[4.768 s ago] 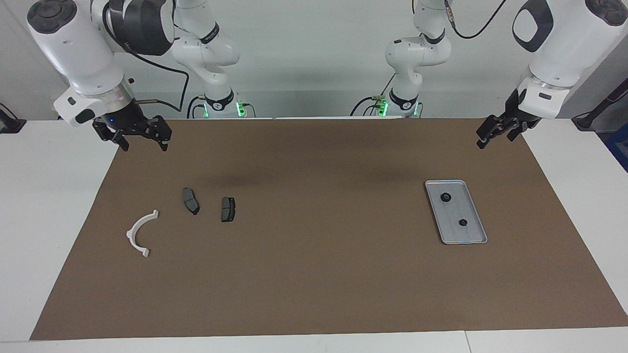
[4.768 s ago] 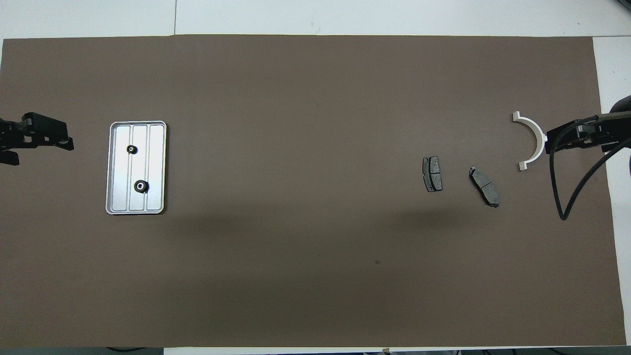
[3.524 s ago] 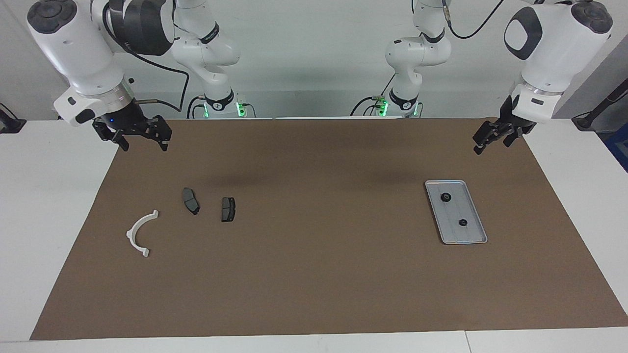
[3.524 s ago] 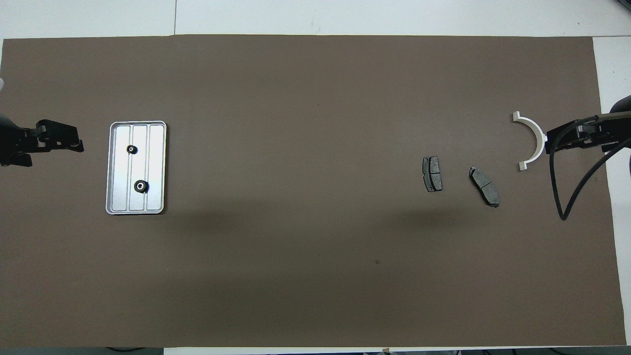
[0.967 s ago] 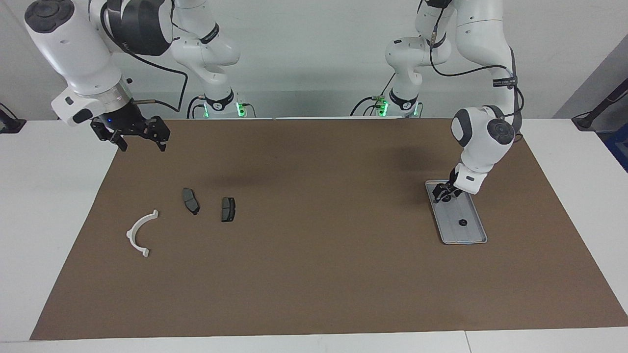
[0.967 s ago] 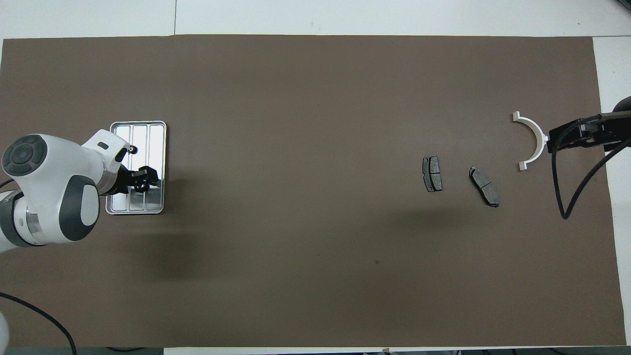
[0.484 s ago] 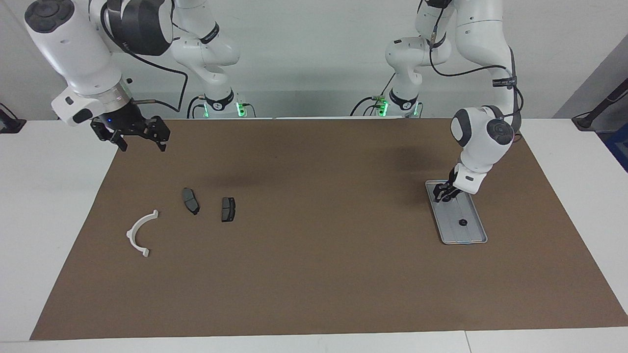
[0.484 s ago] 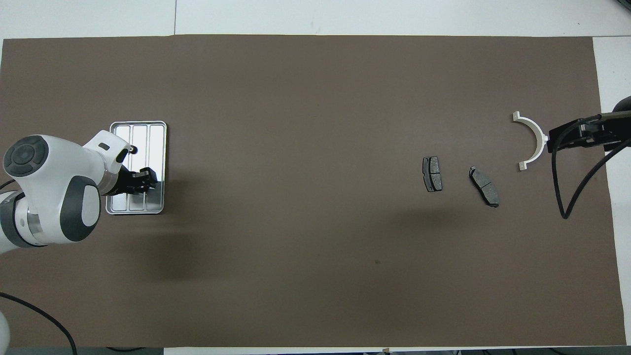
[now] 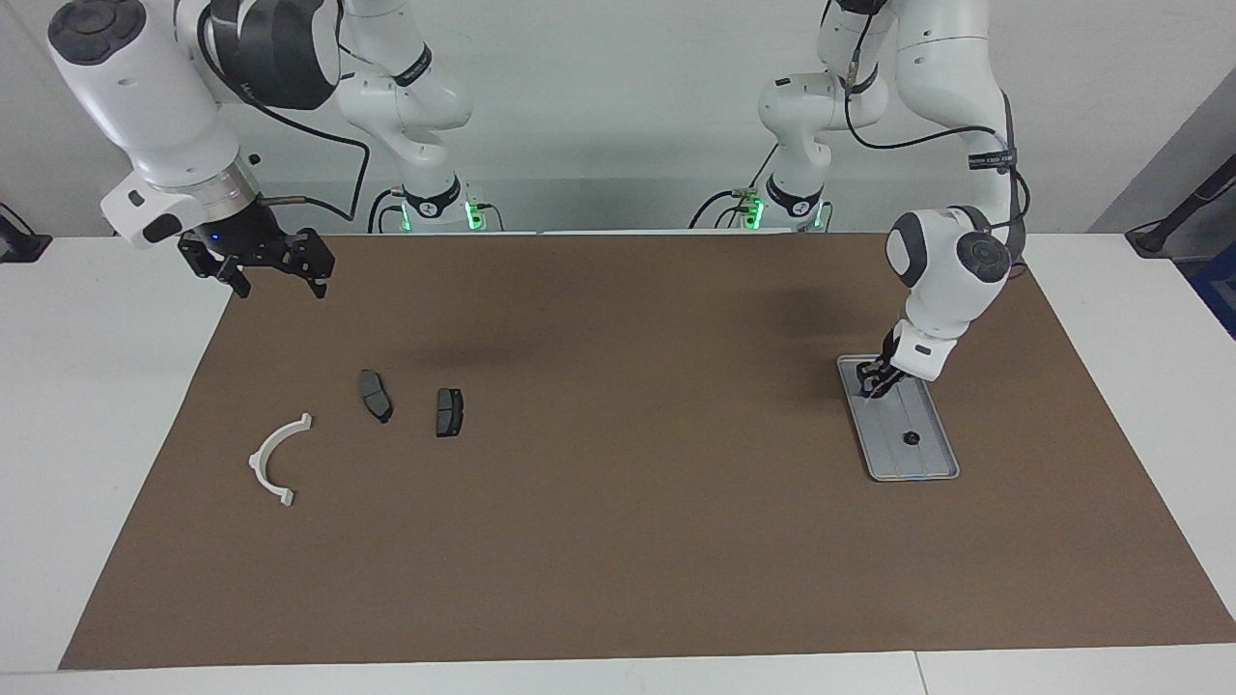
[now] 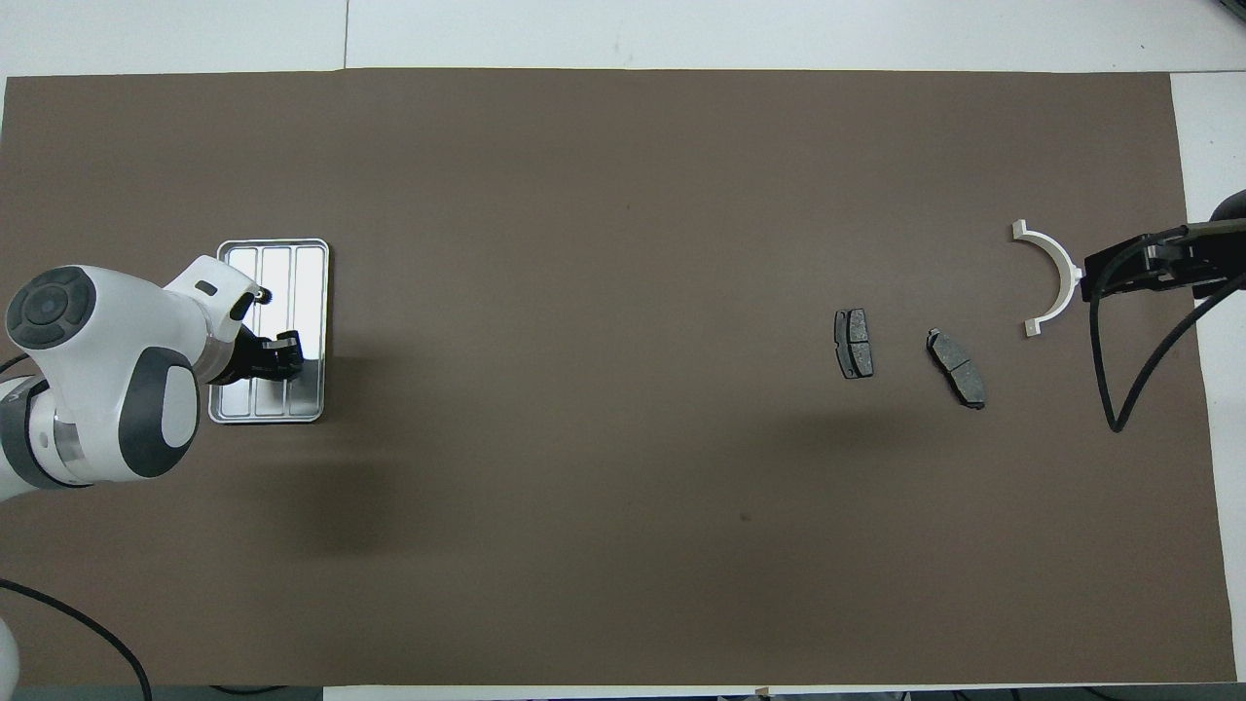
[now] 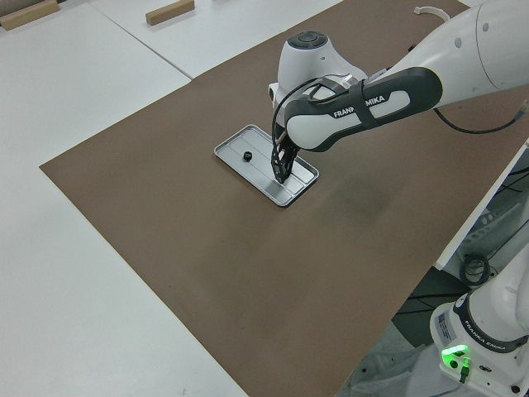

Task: Place bearing gear from tray to pile
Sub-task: 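Close the left gripper on the black gear and lift it, then carry the gear to the table middle and open the left gripper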

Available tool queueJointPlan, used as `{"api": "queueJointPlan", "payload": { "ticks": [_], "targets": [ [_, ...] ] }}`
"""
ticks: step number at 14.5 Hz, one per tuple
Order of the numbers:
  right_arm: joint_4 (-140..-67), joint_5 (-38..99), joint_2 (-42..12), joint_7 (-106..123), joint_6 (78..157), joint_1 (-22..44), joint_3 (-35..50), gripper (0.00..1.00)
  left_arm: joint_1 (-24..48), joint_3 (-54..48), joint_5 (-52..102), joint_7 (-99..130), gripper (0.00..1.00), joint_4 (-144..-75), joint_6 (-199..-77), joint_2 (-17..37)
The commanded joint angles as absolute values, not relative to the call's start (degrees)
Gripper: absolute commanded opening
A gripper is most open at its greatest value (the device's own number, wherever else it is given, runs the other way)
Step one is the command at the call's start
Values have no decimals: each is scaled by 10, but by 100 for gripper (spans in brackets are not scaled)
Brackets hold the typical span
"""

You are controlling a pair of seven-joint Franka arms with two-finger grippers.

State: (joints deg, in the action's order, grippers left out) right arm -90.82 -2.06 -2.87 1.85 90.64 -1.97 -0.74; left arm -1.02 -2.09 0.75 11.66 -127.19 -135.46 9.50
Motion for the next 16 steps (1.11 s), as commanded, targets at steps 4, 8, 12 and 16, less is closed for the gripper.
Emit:
{"api": "queueJointPlan", "payload": {
  "ticks": [4, 8, 12, 16],
  "targets": [
    [-925, -23, -17, 28, 919, -26, -5, 100, 7, -17, 1, 170, 0, -1188, -1283, 95],
    [-925, -23, -17, 28, 919, -26, -5, 100, 78, -18, 5, 319, 0, -1089, -1202, 111],
    [-925, -23, -17, 28, 920, -26, -5, 100, 187, -15, 4, 495, 0, -1044, -1203, 130],
    [-925, -23, -17, 28, 920, -26, -5, 100, 282, -15, 1, 616, 0, -932, -1183, 212]
  ]
}}
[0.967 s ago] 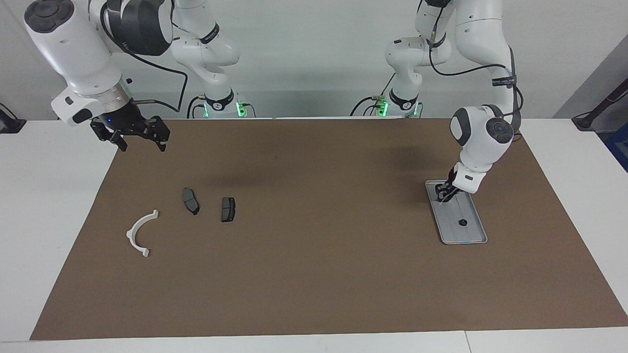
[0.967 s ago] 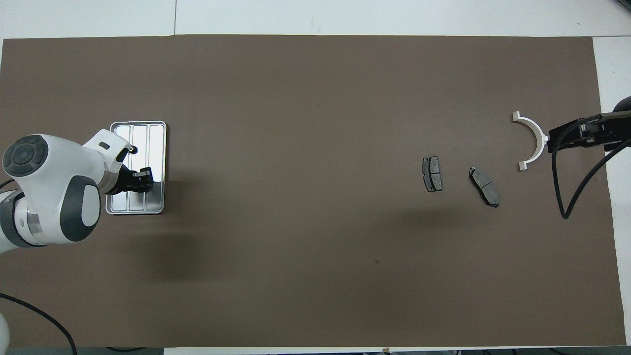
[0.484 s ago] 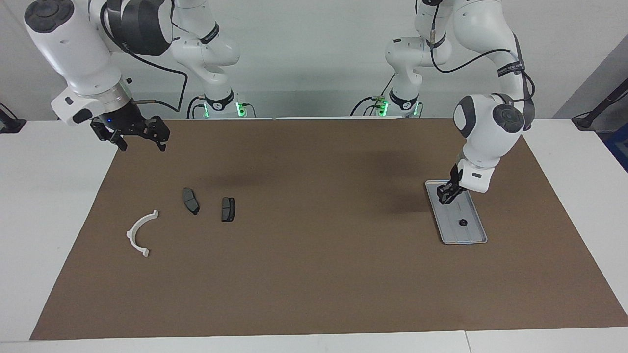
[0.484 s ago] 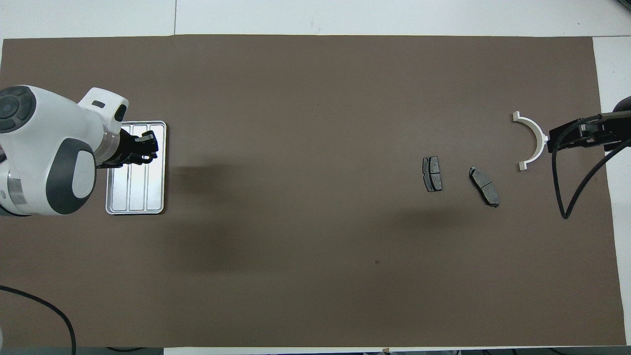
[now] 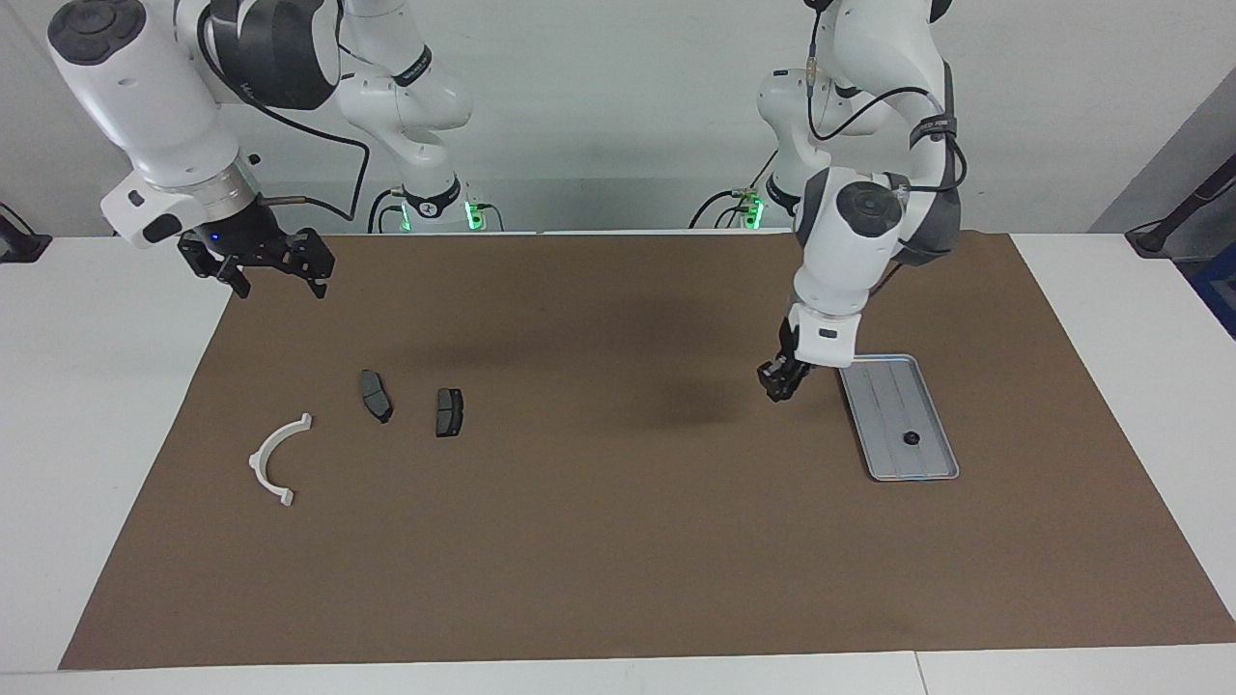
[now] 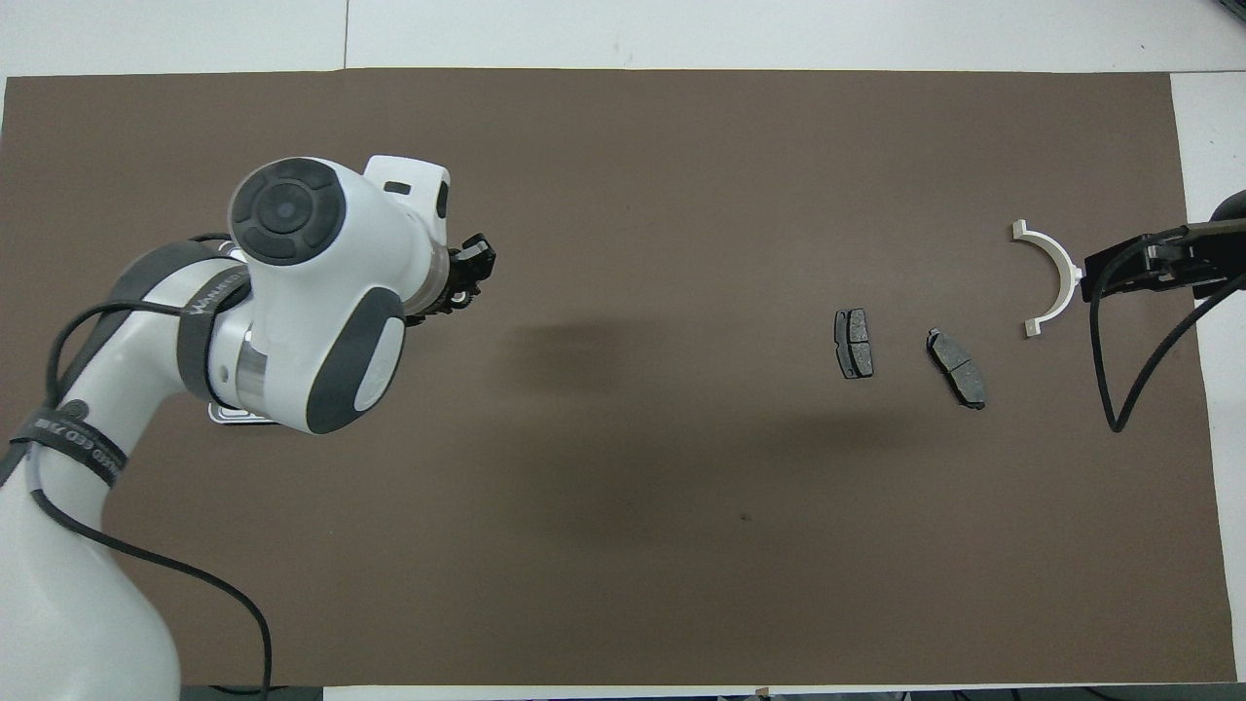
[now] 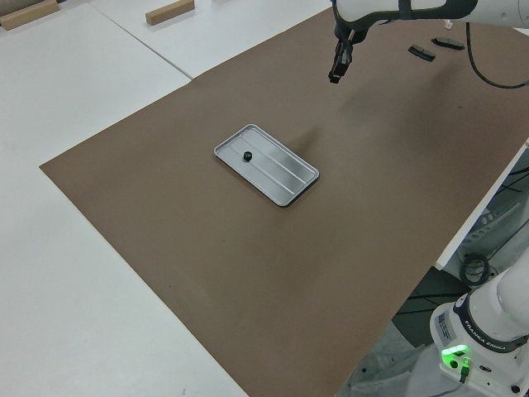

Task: Place bearing gear from tray to pile
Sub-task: 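Carry the gear to the table middle and open the left gripper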

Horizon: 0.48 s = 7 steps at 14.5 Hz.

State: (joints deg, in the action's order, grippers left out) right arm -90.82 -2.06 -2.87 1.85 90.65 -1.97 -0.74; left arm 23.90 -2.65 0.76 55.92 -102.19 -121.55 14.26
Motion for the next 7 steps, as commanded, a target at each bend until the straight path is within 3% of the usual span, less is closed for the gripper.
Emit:
{"api": "queueJointPlan", "payload": {
  "ticks": [1, 3, 7],
  "targets": [
    [-925, -23, -17, 29, 919, -26, -5, 100, 305, -15, 0, 635, 0, -890, -1176, 254],
    [-925, -23, -17, 29, 920, -27, -5, 100, 339, -13, -3, 661, 0, -875, -1189, 286],
    [-925, -23, -17, 40, 920, -36, -5, 100, 349, -12, -17, 664, 0, -935, -1244, 284]
  ]
}}
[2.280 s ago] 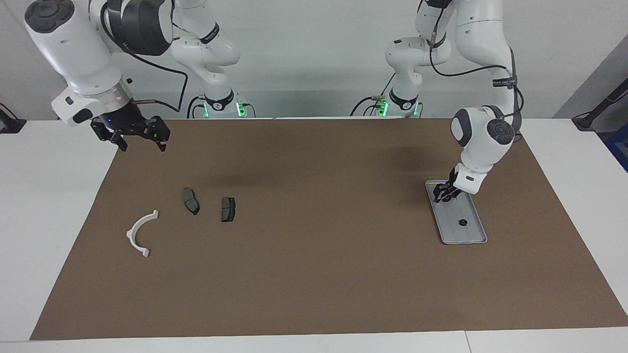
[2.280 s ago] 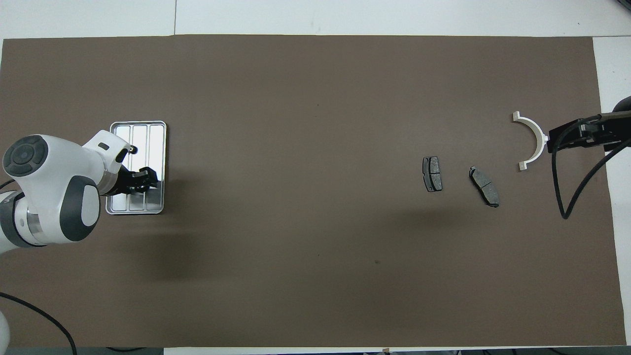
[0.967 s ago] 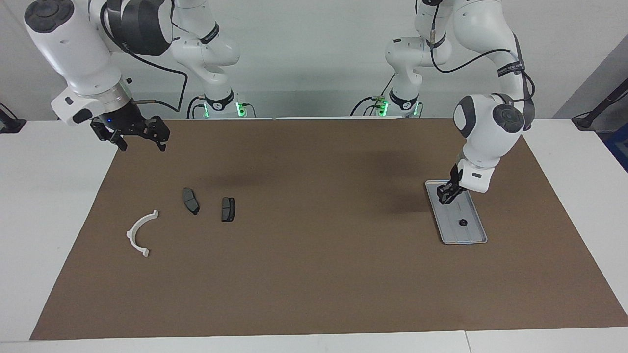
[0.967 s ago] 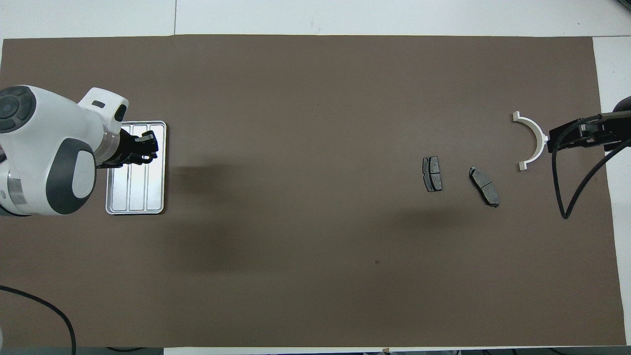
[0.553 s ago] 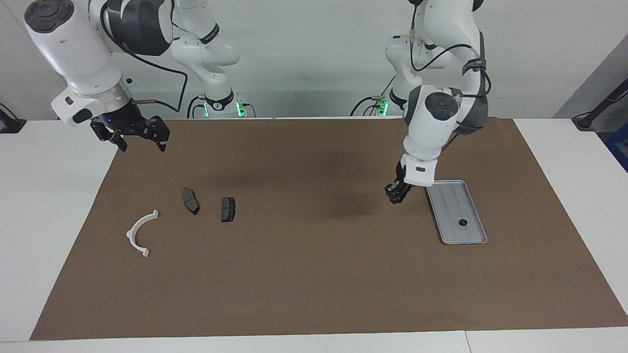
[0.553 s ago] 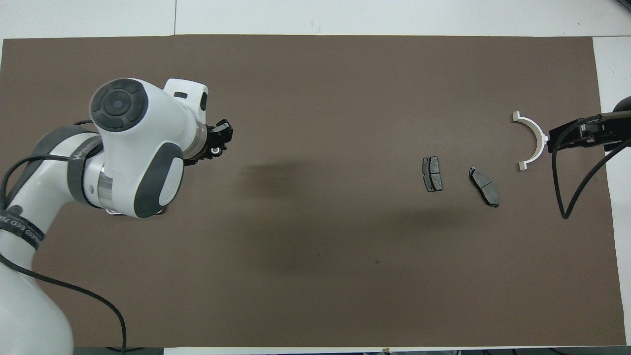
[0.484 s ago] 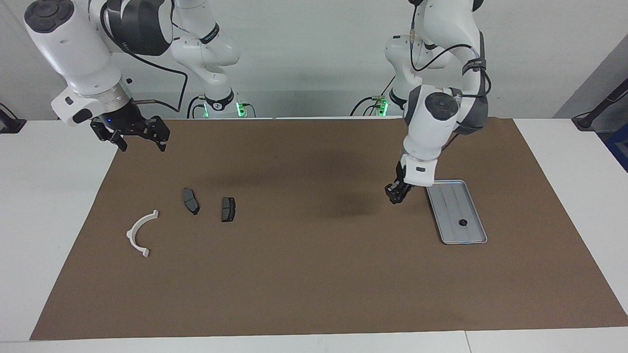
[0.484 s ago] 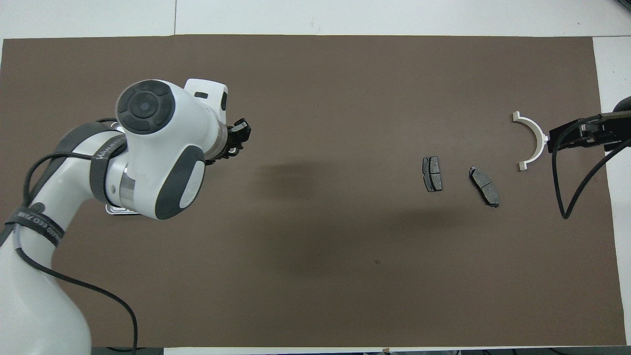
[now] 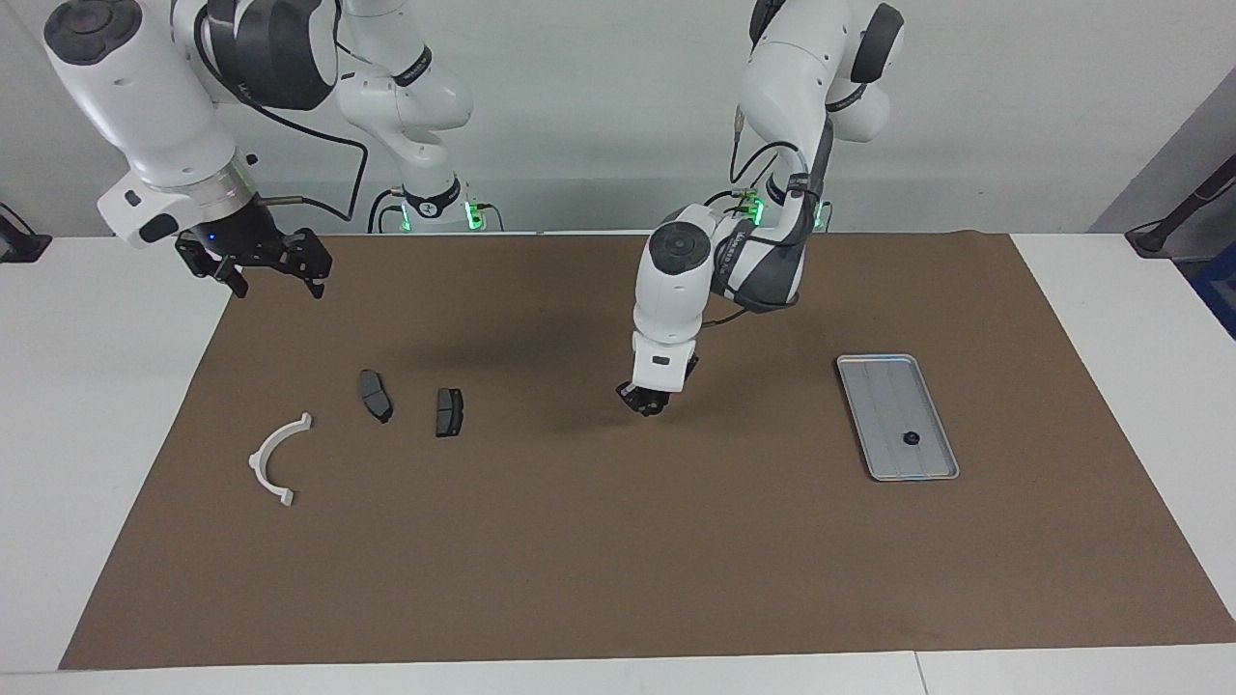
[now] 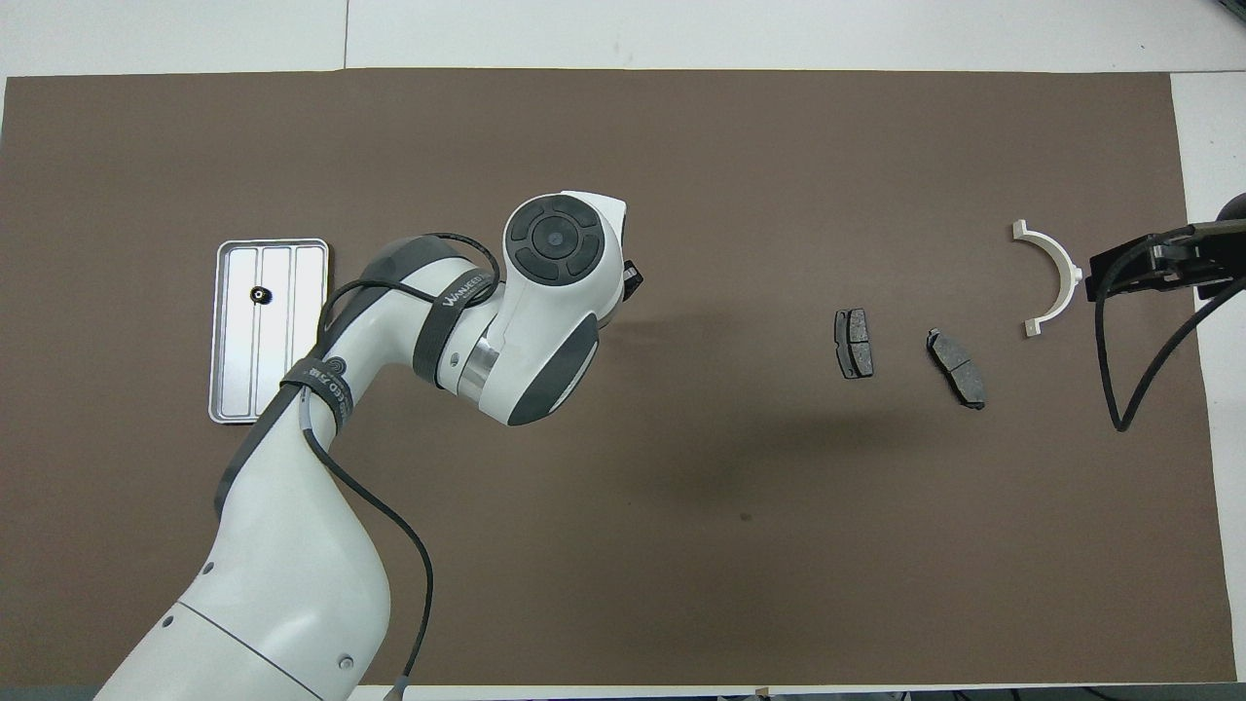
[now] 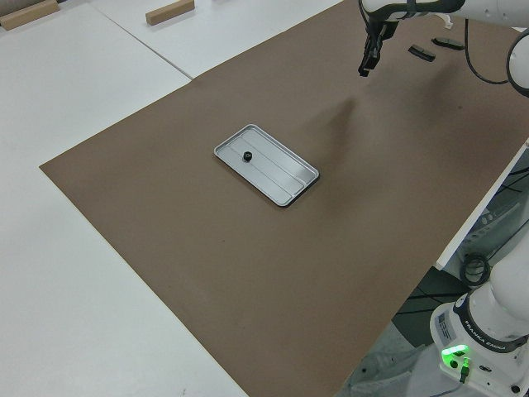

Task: Place bearing gear from tray to pile
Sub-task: 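Carry the gear to the table middle and open the left gripper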

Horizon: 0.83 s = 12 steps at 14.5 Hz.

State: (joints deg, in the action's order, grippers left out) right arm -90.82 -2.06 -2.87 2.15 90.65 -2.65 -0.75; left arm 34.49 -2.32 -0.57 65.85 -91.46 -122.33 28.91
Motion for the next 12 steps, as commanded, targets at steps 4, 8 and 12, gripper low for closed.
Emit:
{"api": "queueJointPlan", "payload": {
  "ticks": [4, 8, 12],
  "targets": [
    [-925, -23, -17, 40, 920, -36, -5, 100, 355, -12, -18, 664, 0, -943, -1249, 293],
    [-931, -23, -16, 40, 921, -36, -5, 100, 356, -12, -18, 664, 0, -953, -1249, 295],
    [-941, -23, -11, 40, 932, -36, -5, 100, 362, -12, -17, 664, 0, -959, -1256, 297]
  ]
}}
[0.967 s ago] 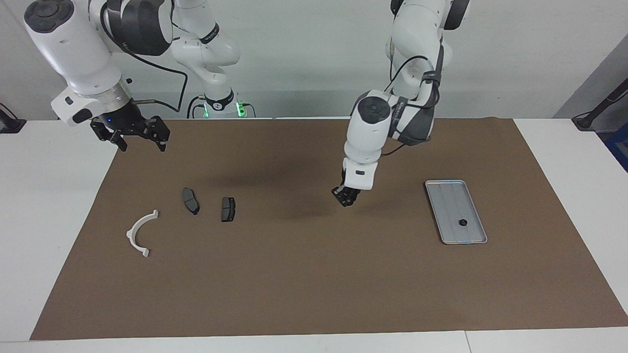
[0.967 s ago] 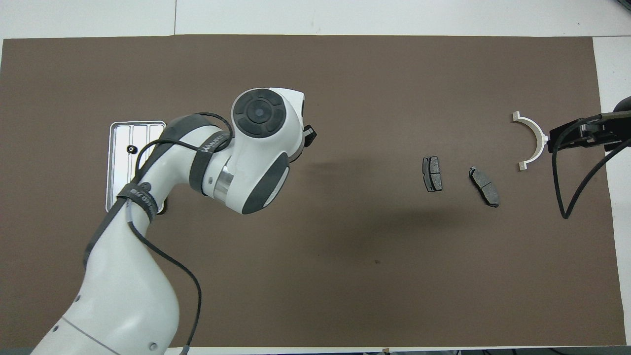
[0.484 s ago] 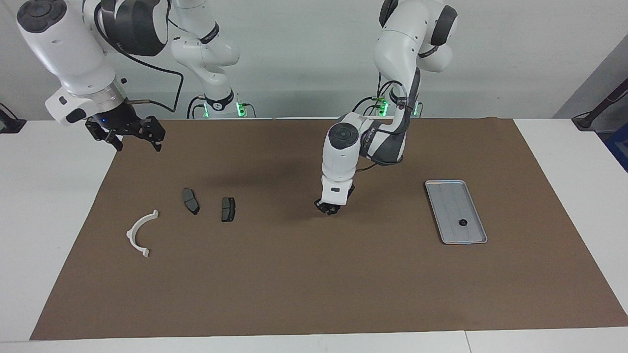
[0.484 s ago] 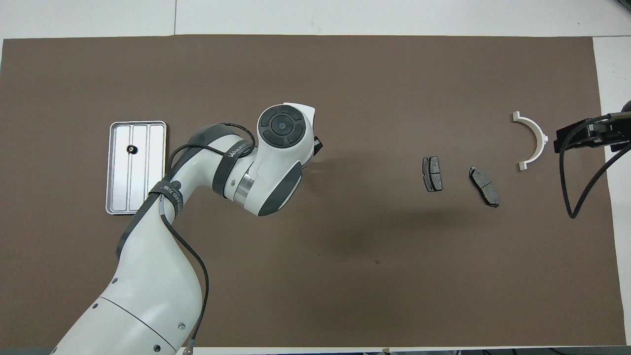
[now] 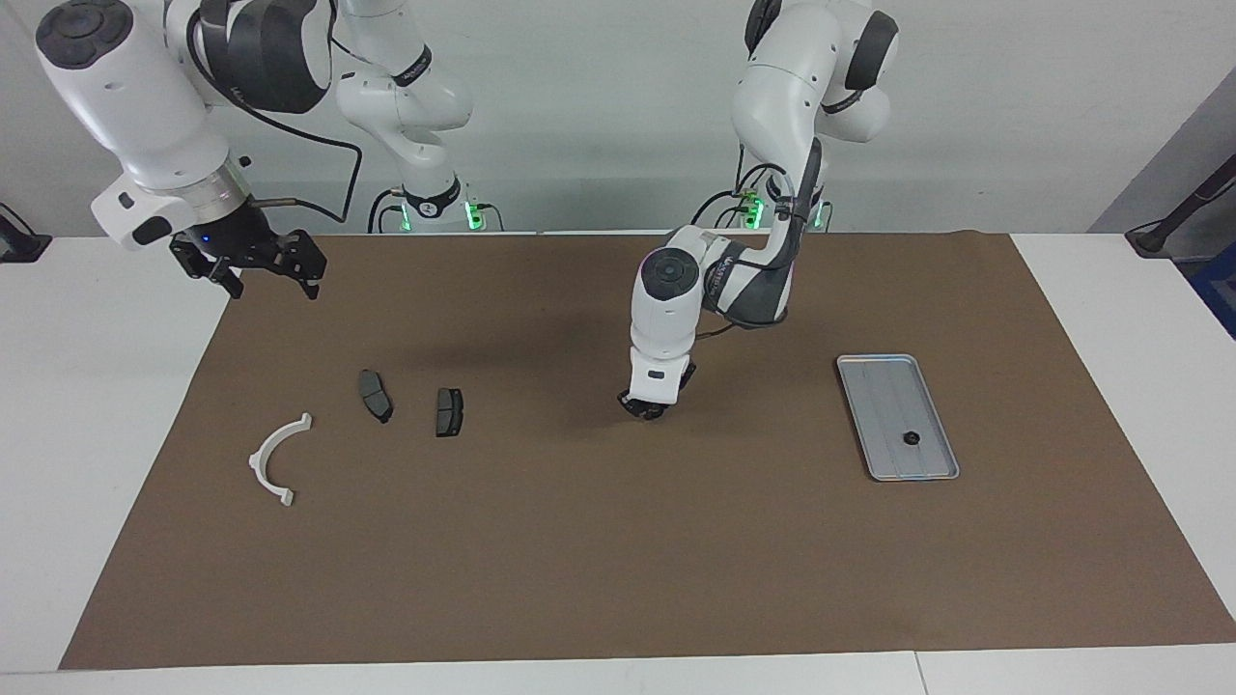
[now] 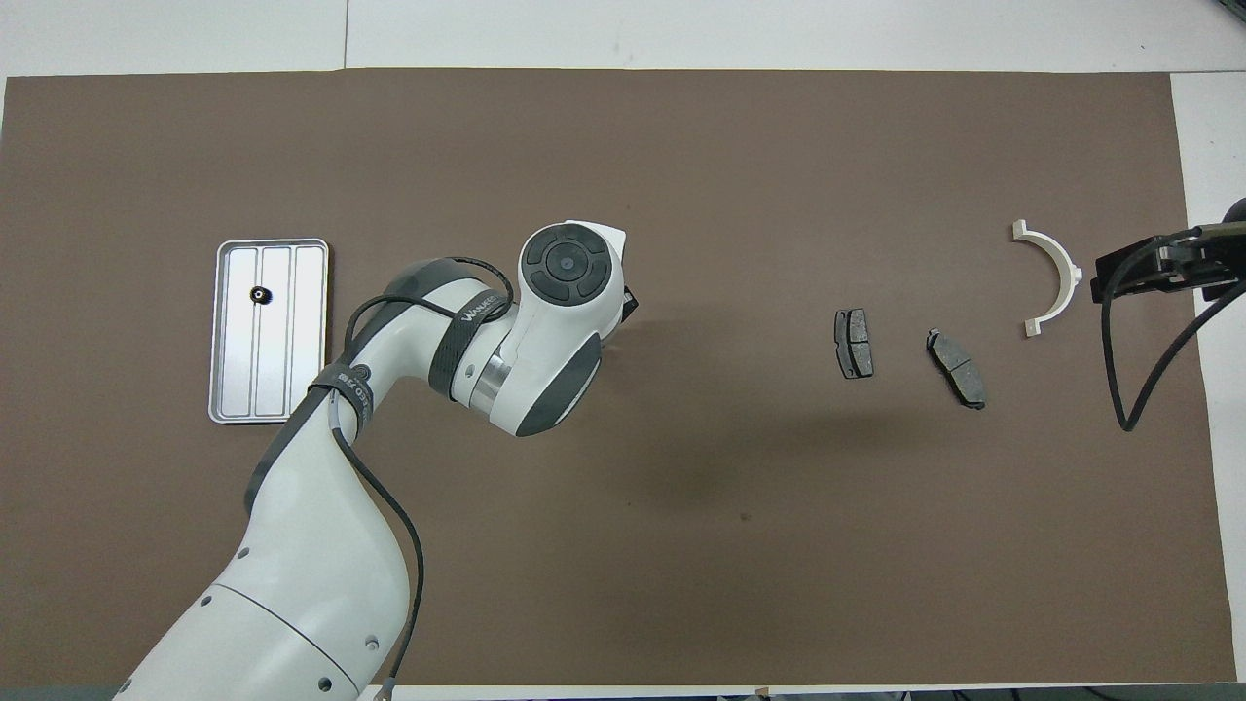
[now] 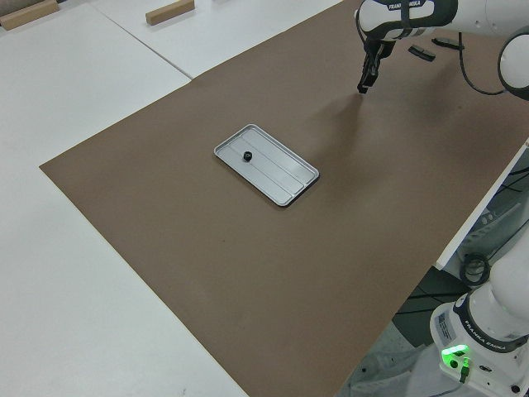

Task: Place bearing gear from tray to pile
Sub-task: 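Carry the gear to the table middle and open the left gripper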

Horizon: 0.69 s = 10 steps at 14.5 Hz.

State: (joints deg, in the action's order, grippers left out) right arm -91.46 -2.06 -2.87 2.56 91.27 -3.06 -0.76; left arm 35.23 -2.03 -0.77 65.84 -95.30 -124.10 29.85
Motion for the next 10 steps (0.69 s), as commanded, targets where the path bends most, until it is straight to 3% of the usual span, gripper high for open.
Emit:
{"api": "queueJointPlan", "payload": {
  "ticks": [1, 4, 5, 7, 8, 10],
  "targets": [
    [-941, -22, -11, 40, 933, -36, -5, 100, 361, -12, -18, 664, 0, -962, -1267, 300],
    [-941, -23, -11, 40, 933, -36, -5, 100, 360, -12, -17, 669, 0, -969, -1280, 300],
    [-941, -23, -11, 40, 933, -36, -5, 100, 360, -12, -17, 669, 22, -971, -1285, 300],
    [-941, -23, -11, 40, 933, -36, -5, 100, 360, -12, -18, 692, 54, -972, -1284, 300],
    [-941, -22, -11, 40, 933, -36, -5, 100, 360, -12, -18, 694, 83, -971, -1279, 300],
    [-941, -23, -11, 40, 933, -36, -5, 100, 353, -11, -18, 689, 88, -965, -1254, 294]
  ]
}}
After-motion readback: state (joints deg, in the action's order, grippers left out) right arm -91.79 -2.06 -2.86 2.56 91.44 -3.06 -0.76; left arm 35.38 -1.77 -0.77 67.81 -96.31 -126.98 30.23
